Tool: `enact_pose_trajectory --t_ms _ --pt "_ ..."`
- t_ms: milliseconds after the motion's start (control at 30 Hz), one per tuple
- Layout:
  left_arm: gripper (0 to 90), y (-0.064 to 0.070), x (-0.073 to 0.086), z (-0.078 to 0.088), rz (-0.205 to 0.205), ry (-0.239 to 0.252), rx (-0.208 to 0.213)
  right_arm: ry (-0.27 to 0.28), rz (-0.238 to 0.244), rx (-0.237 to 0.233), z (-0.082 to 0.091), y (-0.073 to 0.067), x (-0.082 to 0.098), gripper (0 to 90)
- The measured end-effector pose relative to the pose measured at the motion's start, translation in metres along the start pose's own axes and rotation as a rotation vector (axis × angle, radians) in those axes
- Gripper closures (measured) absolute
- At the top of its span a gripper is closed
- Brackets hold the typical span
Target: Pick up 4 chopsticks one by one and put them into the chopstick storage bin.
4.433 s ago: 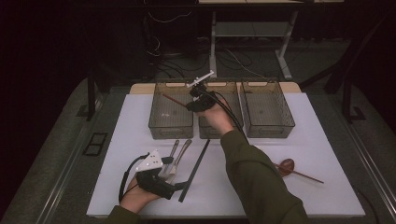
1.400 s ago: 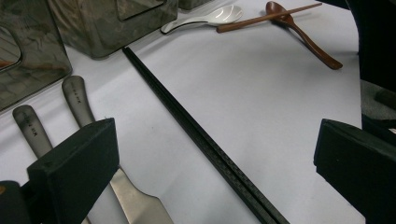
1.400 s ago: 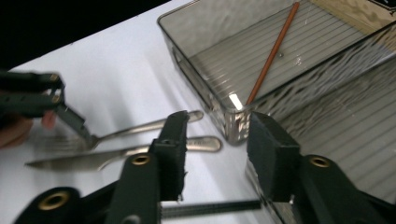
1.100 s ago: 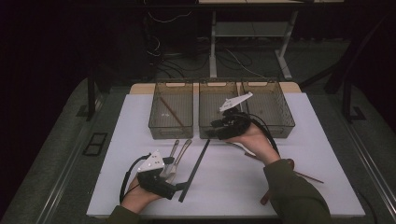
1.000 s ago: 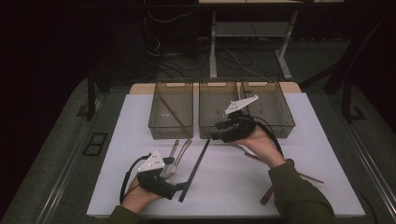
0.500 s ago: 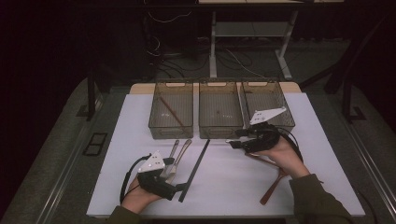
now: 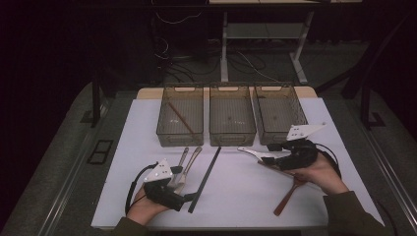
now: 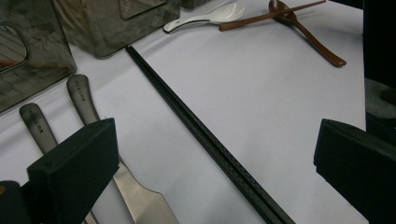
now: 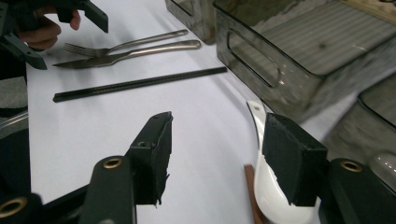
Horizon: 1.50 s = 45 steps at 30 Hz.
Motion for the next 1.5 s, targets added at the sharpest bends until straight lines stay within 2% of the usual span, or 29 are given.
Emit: enact_pose_trajectory --t_ms 267,400,533,600,667,767,1067,1267,1500 --pt "0.0 0.0 0.0 0.0 0.001 0.001 -0.001 -0.01 -0.03 0.022 0.02 0.005 0.02 46.7" --pt "0.0 0.0 0.0 0.0 0.0 -0.001 0.0 -0.047 -0.05 0.032 0.028 0.009 0.035 53.6" --pt "0.0 0.001 0.0 0.0 0.003 0.005 0.0 -0.072 -0.063 0.05 0.036 0.011 0.049 55.3" --pt "0.0 0.001 0.0 0.0 0.003 0.004 0.0 -0.073 -0.068 0.046 0.041 0.012 0.054 58.5" --pt "0.0 0.001 0.0 0.0 0.0 0.001 0.0 -0.084 -0.08 0.023 0.044 0.012 0.06 62.3" --pt "0.0 0.001 0.0 0.0 0.0 0.001 -0.001 -0.095 -0.065 0.023 0.048 0.013 0.069 66.3" --pt "0.0 0.0 0.0 0.0 0.0 -0.002 -0.002 -0.187 -0.049 0.051 0.049 0.019 0.095 74.2" --pt "0.0 -0.001 0.001 0.0 0.002 -0.004 0.0 -0.239 -0.028 0.046 0.045 0.022 0.105 75.9" --pt "0.0 -0.001 0.001 0.0 0.001 -0.008 0.0 -0.276 -0.022 0.04 0.042 0.024 0.115 77.4"
Point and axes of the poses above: each handheld gripper's, and its own axes: z roughly backward along the jaws, x roughly out of its underside, y roughly to its right, the point moved 8 cm from there along -z, roughly forward along the jaws, and after that the axes turned 8 degrees about z, right-handed, at the moved point
